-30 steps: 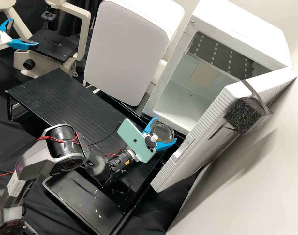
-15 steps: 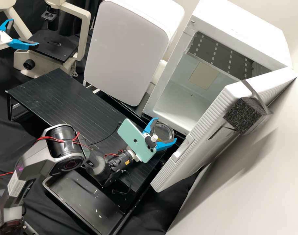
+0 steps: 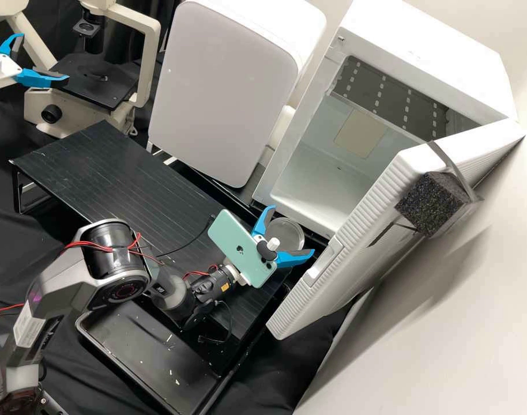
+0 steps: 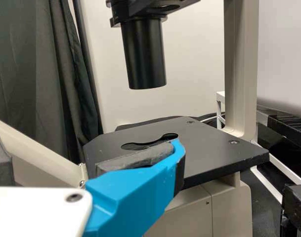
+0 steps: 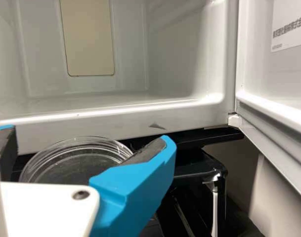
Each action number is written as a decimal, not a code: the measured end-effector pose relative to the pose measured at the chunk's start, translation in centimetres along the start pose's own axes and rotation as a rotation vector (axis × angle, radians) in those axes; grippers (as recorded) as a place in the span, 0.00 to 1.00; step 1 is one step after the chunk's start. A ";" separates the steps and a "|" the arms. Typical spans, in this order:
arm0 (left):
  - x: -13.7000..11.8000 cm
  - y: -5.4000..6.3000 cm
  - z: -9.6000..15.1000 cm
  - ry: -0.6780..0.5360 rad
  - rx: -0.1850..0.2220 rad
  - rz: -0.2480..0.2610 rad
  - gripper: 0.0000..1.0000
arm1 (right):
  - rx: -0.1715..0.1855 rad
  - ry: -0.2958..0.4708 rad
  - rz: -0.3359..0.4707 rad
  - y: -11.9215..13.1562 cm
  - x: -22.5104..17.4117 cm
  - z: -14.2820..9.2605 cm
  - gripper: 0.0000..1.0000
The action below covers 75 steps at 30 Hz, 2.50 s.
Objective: Take the petri dish out of the incubator
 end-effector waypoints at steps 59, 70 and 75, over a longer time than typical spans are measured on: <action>0.0 0.0 0.0 0.000 0.000 0.000 1.00 | 0.037 -0.052 -0.013 0.4 -2.5 0.4 1.00; 0.0 0.0 0.0 0.000 0.000 0.000 1.00 | 0.040 0.006 0.020 0.5 -2.3 0.3 1.00; 0.0 0.0 0.0 0.000 0.000 0.000 1.00 | 0.040 0.006 0.020 0.5 -2.3 0.3 1.00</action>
